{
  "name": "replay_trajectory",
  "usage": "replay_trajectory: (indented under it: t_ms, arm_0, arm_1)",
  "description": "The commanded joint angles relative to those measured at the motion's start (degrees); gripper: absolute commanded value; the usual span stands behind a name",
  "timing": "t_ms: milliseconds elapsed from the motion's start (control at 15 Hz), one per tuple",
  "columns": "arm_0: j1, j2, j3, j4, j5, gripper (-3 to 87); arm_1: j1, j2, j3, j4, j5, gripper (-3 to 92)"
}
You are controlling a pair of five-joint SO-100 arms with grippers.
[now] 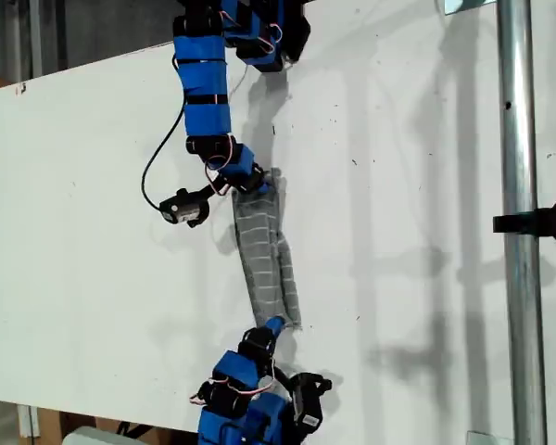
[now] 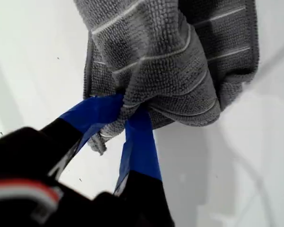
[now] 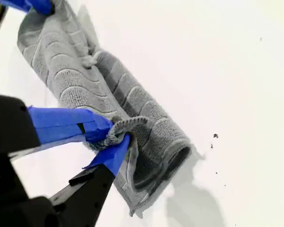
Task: Grasp corners of a towel and fold twice.
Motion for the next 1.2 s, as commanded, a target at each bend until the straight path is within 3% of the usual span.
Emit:
replay_trajectory:
  t_ms: [0,200,333,467,733,800,867,1000,1133]
  arm_0:
    - [-0.3,5.1,0.6,0.8,-1.3,-2.9]
    - [-1.9,5.1,11.9,-6.0,-2.0,0.4]
    - [-1.8,6.0,12.7,-3.3,-2.5,21.6]
    - [-2.0,11.9,11.3,2.2,-2.4,20.6]
    - [-2.1,38.1,13.5,10.5,0.5,19.1]
    - [-1.8,47.2,16.1,11.8,1.9,12.5]
    - [-1.9,56.0,19.2,13.0,2.2,11.7]
    - [-0.3,70.2,25.0,11.8,5.3,13.8]
    - [1.3,70.3,27.0,9.8,6.4,14.8]
  arm_1:
    - [1.6,6.5,1.1,0.6,0.3,-0.2]
    - [4.1,-0.9,1.9,0.6,1.8,-0.1]
    - [4.6,-5.4,-0.7,4.1,3.8,16.5]
    - [4.7,-3.6,-2.9,9.3,4.0,30.5]
    - [8.0,18.2,3.9,16.3,5.4,31.9]
    - [9.8,26.4,8.2,17.8,6.6,31.9]
    - [12.0,35.6,14.0,18.6,8.8,32.7]
    - [14.2,53.2,26.7,18.8,16.3,34.1]
    - [12.8,63.9,37.4,17.1,23.8,36.3]
